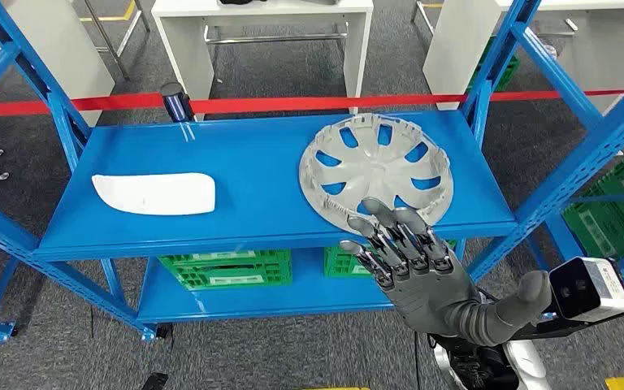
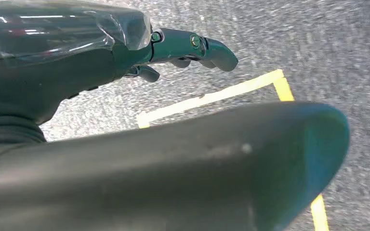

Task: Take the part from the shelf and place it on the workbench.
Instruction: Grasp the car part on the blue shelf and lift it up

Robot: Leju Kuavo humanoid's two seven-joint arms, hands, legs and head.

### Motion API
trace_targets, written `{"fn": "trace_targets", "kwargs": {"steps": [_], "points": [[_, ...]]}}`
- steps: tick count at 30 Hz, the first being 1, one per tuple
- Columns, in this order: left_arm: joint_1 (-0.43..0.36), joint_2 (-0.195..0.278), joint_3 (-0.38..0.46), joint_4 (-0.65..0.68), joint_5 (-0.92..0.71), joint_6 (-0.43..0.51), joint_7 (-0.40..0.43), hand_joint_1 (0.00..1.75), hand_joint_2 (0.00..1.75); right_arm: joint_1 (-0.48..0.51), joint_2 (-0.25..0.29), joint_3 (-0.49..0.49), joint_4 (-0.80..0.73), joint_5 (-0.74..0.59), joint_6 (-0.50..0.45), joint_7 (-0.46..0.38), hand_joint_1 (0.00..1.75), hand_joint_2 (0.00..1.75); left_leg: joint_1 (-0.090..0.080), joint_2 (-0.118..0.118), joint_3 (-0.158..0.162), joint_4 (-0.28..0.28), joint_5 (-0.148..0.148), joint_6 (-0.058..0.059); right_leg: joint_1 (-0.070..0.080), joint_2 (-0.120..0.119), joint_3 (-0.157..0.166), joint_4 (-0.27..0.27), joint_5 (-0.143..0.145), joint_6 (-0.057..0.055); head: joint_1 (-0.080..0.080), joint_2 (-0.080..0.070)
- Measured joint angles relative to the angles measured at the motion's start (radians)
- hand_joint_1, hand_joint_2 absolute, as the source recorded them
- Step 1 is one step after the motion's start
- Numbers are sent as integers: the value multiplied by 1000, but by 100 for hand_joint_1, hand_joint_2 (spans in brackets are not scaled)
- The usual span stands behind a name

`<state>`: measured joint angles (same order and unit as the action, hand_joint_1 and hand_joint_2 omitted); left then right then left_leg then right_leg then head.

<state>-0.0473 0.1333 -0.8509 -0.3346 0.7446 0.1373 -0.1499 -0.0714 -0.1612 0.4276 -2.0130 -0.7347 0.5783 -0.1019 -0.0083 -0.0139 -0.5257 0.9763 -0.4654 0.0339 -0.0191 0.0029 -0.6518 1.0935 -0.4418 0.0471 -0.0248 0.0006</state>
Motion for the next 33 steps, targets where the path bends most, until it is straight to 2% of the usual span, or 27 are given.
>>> {"fn": "trace_targets", "kwargs": {"steps": [1, 3, 5, 7, 9, 11, 12, 13, 14, 16, 17, 18, 19, 22, 23, 24, 26, 27, 28, 29, 31, 32, 33], "points": [[-1, 0, -1, 0, 0, 0, 0, 0, 0, 0, 0, 0, 0, 0, 0, 0, 0, 0, -2, 0, -1, 4, -7, -3, 2, -1, 10, -25, 8, -4, 1, 0], [-1, -1, -4, 0, 0, 0, 0, 0, 0, 0, 0, 0, 0, 0, 0, 0, 0, 0, -6, -1, -2, 12, -20, -10, 4, -2, 27, -71, 23, -19, 0, 0], [-2, -1, -8, 0, 0, 3, -1, 0, 0, 0, -1, 0, 0, -1, 1, 0, 0, 0, -5, -1, -4, 15, -29, -18, 8, 0, 31, -81, 17, -39, -1, 0], [-3, 0, -11, 0, 0, 6, -2, 0, 0, -1, -1, 0, 0, -2, 2, 0, 0, 0, -1, 1, -7, 28, -42, -29, 3, 1, 37, -83, 12, -51, -3, 0], [-5, 1, -13, -1, 0, 9, -2, 0, 0, -3, 0, 1, 0, -3, 3, 0, 0, 87, 5, 3, -47, 111, -81, -44, -3, 1, 49, -86, 4, -62, -6, 0], [-4, 2, -15, -1, 0, 12, -3, 0, 0, -4, 0, 1, 0, -3, 3, 0, 0, 175, 14, 5, -130, 251, -128, -56, -3, 1, 56, -86, -4, -70, -7, 0], [-3, 2, -16, -1, 1, 13, -3, 0, 0, -4, 0, 1, 1, -2, 3, 0, 0, 175, 17, 6, -167, 301, -135, -59, -3, 2, 60, -86, -8, -71, -7, 0], [-3, 2, -17, -1, 1, 13, -3, 0, 0, -4, 0, 1, 1, 0, 3, 0, 0, 175, 20, 7, -187, 317, -122, -61, -3, 3, 65, -86, -12, -71, -7, 0], [-3, 2, -18, -1, 1, 14, -3, 0, 0, -4, 0, 1, 2, 1, 1, 0, 0, 175, 22, 8, -187, 291, -90, -61, -3, 4, 72, -86, -17, -69, -8, 0], [-4, 2, -20, -1, 3, 14, -3, 0, 0, -6, 0, 1, 2, 4, -2, 3, 0, 175, 21, 8, -139, 156, -1, -54, -3, 6, 87, -87, -26, -64, -7, 0], [-4, 3, -21, -1, 4, 14, -3, 0, 0, -8, 1, 1, 2, 7, -5, 5, 0, 175, 18, 8, -112, 92, 28, -48, 0, 7, 91, -87, -31, -60, -7, 0], [-5, 4, -21, -1, 6, 15, -3, 0, 0, -10, 1, 1, 2, 10, -8, 7, 0, 175, 15, 9, -93, 50, 42, -43, 1, 8, 92, -87, -34, -56, -7, 0], [-6, 5, -22, -1, 8, 15, -3, 0, 0, -11, 1, 1, 2, 16, -14, 9, 0, 175, 11, 9, -85, 33, 42, -37, 2, 9, 92, -87, -35, -52, -6, 0], [-7, 5, -24, -1, 10, 14, -2, 0, 0, -15, 1, 1, 2, 61, -36, 15, 0, 175, 10, 8, -75, 16, 43, -21, 2, 7, 89, -86, -41, -37, -6, 0], [-7, 4, -24, -1, 10, 14, -2, 0, 0, -19, 0, 1, 3, 86, -45, 16, 0, 175, 12, 8, -68, 8, 46, -14, 2, 6, 80, -66, -51, -35, -5, 0], [-8, 3, -25, -1, 11, 13, -2, 0, 0, -22, -1, 1, 3, 109, -53, 17, 0, 175, 14, 9, -62, 1, 48, -9, 2, 5, 59, -24, -70, -37, -4, 0], [-10, 1, -25, -1, 11, 12, -3, 0, 0, -27, -3, 1, 6, 141, -63, 18, 0, 175, 11, 9, -59, -2, 46, -2, 2, 4, -13, 113, -121, -42, -3, 0], [-10, 1, -26, -1, 11, 12, -2, 0, 0, -28, -3, 1, 8, 148, -65, 18, 0, 175, 10, 8, -59, -1, 45, 0, 2, 4, -48, 173, -138, -41, -3, 0], [-10, 0, -26, -1, 11, 12, -2, 0, 0, -28, -4, 1, 10, 156, -68, 19, 0, 175, 9, 8, -58, -1, 43, 1, 2, 4, -67, 201, -140, -37, -3, 0], [-10, -1, -27, -1, 11, 12, -2, 0, 0, -30, -4, 1, 12, 171, -74, 19, 0, 175, 9, 6, -56, 0, 41, 1, 1, 4, -65, 185, -125, -29, -3, 0], [-10, -2, -31, -1, 11, 9, -2, 0, 0, -38, -7, 2, 15, 243, -102, 19, 0, 175, 9, 4, -53, 5, 35, -5, 1, 3, -10, 56, -65, -13, -3, 0], [-11, -2, -33, -1, 11, 7, 0, 0, 0, -47, -9, 4, 18, 302, -122, 20, 0, 175, 6, 3, -53, 11, 30, -10, 1, 2, 21, -11, -38, -13, -3, 0], [-12, -3, -36, -1, 11, 5, 2, 0, 0, -59, -12, 9, 23, 366, -143, 21, 0, 175, 4, 3, -54, 17, 25, -14, 2, 1, 43, -57, -20, -18, -3, 0]]}}
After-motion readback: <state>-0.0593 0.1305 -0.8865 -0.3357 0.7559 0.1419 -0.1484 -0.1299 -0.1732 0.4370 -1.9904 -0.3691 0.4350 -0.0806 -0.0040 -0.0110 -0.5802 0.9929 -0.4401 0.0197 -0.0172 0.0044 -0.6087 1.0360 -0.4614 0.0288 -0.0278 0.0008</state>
